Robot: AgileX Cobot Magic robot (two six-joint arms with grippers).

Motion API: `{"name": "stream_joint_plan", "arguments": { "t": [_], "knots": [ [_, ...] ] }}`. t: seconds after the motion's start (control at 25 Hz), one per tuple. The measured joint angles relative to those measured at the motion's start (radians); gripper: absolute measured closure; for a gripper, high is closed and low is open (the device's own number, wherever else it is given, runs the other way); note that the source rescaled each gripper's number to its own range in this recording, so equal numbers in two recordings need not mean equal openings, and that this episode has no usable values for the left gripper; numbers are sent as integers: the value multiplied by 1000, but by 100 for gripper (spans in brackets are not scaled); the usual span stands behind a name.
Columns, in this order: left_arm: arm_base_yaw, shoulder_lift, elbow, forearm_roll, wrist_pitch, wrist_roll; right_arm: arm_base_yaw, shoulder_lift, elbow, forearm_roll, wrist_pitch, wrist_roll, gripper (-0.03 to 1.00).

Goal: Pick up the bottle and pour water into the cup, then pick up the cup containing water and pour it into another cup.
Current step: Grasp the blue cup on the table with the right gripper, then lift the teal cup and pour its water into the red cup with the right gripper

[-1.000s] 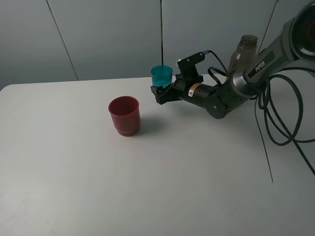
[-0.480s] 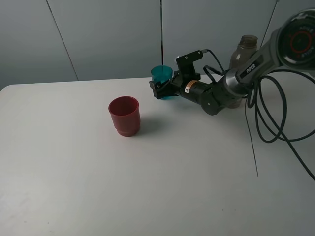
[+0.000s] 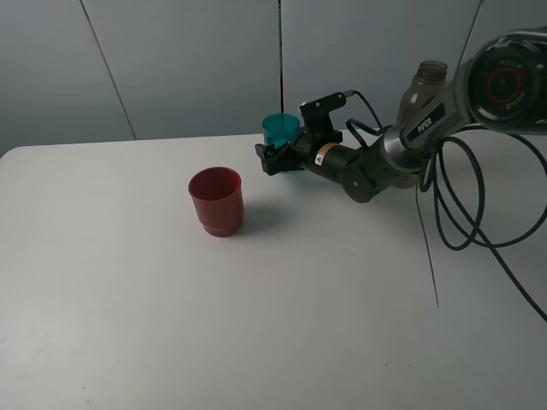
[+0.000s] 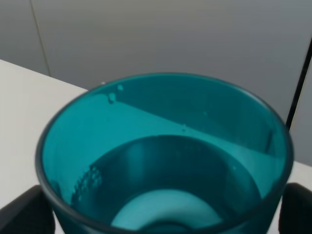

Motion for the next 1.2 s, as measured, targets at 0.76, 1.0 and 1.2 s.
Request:
{"name": "stream_joint_plan", "arguments": {
  "t": [0.76,1.0,1.2],
  "knots": [
    [0,0,0,0,0,-2,1,45,-73,10,24,-2,91],
    [0,0,0,0,0,-2,4,45,-73,13,24,-6,93],
    [0,0,0,0,0,-2,5,45,-73,13,24,-6,93]
  ]
}}
